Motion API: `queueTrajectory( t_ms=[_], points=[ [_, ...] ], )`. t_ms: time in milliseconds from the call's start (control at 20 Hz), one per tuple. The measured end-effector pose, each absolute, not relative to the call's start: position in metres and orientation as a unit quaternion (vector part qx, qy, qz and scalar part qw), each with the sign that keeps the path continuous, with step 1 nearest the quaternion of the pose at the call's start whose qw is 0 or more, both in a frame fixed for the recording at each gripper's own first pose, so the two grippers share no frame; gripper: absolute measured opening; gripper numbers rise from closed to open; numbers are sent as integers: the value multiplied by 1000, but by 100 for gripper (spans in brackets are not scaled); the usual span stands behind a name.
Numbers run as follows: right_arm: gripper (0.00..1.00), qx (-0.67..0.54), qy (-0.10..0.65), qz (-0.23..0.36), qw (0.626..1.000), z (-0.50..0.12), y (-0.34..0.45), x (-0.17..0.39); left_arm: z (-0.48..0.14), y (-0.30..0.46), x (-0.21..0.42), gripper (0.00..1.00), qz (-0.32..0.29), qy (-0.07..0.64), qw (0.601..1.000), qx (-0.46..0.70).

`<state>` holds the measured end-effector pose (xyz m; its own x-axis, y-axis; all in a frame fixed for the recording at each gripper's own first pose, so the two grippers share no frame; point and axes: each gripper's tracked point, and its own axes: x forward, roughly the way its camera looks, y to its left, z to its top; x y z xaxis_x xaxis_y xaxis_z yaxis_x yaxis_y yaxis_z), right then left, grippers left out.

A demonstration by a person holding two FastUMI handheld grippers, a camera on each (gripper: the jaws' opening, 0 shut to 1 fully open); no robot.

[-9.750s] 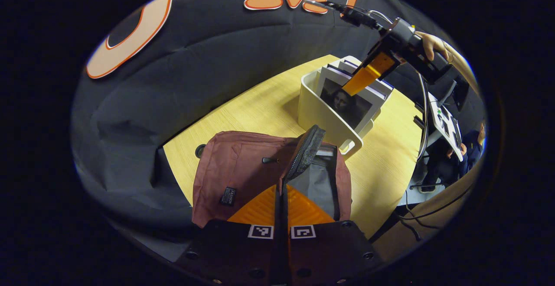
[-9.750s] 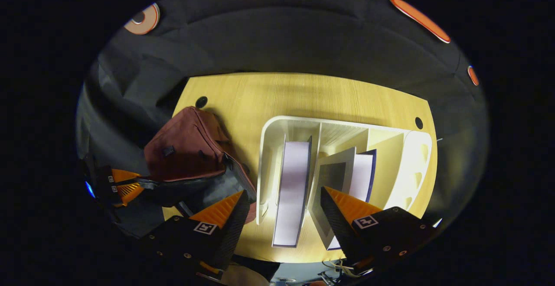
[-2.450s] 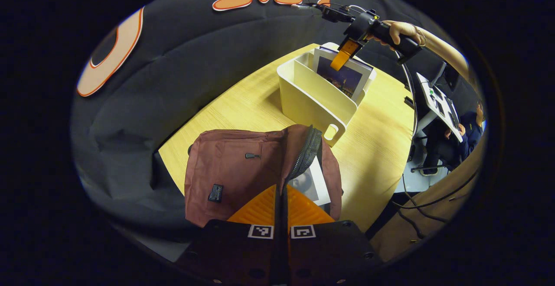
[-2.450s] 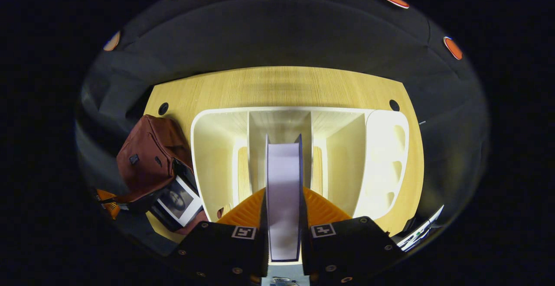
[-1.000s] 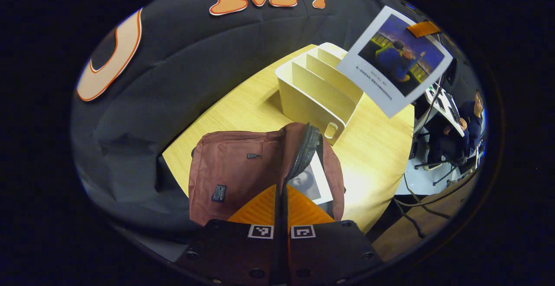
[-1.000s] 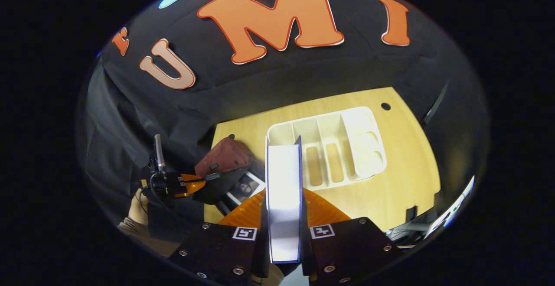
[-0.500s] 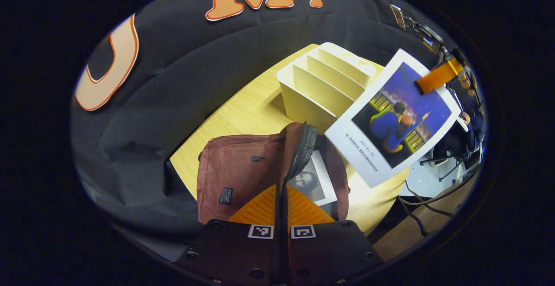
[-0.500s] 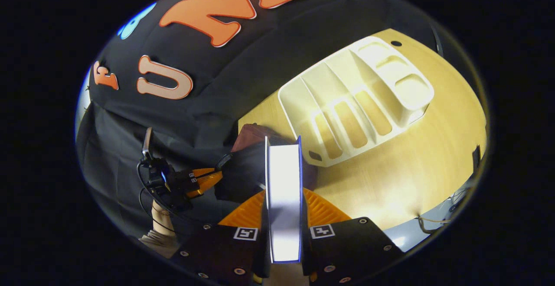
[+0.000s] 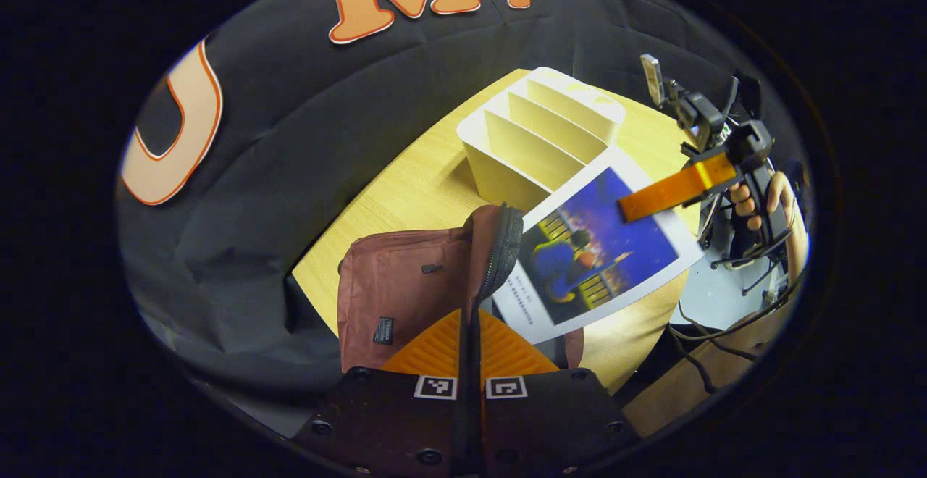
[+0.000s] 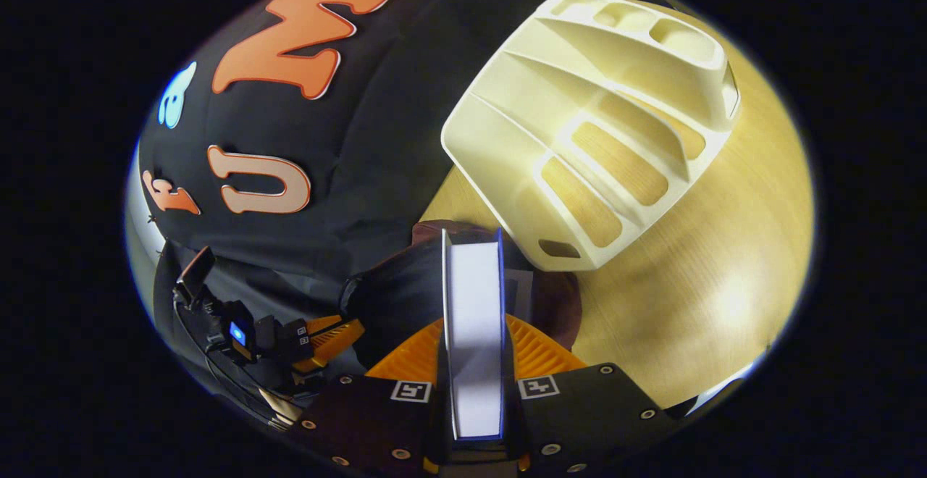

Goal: Open the schoolbag, grab two books from the bookshelf and put them into the schoolbag.

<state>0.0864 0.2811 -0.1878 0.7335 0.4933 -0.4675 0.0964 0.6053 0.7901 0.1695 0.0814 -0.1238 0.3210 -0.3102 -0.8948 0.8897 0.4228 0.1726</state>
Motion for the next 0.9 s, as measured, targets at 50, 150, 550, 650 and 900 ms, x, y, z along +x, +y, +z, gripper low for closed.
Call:
queueTrajectory(
  t_ms=[50,150,550,650,900],
  points=[
    [29,426,343,120,828,-194,289,92,-123,79,169,0,-408,417,733,350],
    [29,438,335,132,824,-199,311,102,-119,78,167,1,-407,415,732,355],
    [29,463,301,116,826,-214,368,136,-103,68,158,1,-410,398,733,368],
    [29,469,299,105,824,-217,384,143,-102,68,157,1,-412,396,734,368],
    [30,454,334,106,819,-230,415,146,-100,71,157,1,-410,391,736,371]
  ],
)
